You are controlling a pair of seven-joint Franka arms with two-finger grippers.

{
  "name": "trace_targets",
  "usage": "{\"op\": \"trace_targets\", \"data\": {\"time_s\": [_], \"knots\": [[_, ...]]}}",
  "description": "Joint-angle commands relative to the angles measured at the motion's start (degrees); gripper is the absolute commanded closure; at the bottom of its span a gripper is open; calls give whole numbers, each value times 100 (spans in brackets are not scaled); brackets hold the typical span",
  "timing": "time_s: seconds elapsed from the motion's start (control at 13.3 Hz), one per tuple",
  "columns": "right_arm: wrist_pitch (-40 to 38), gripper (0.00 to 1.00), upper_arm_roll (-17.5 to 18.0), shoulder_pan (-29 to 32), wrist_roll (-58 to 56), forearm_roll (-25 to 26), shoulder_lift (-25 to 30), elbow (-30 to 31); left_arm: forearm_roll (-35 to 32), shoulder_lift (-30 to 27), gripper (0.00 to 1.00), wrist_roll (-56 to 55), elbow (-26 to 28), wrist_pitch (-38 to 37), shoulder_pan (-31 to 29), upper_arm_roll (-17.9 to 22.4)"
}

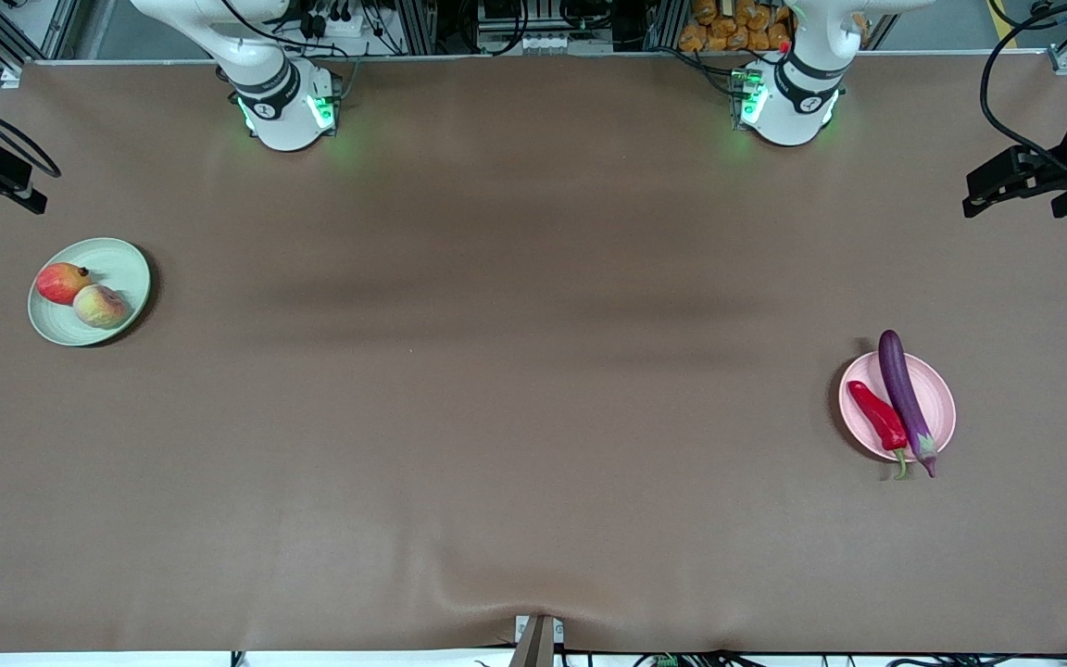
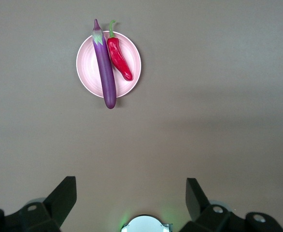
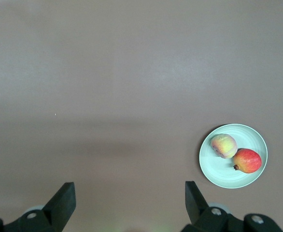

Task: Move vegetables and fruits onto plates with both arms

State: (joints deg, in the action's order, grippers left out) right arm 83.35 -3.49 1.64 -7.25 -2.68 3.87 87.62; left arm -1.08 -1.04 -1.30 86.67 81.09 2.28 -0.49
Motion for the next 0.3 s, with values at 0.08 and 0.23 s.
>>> {"op": "trace_targets", "data": {"time_s": [0.08, 0.23], "knots": [[-117, 0, 51, 91, 66, -84, -62, -123, 82, -72, 0, 51, -10, -85, 10, 23], [-117, 0, 42, 91, 66, -84, -62, -123, 91, -72, 0, 51, -10, -85, 1, 23]]}}
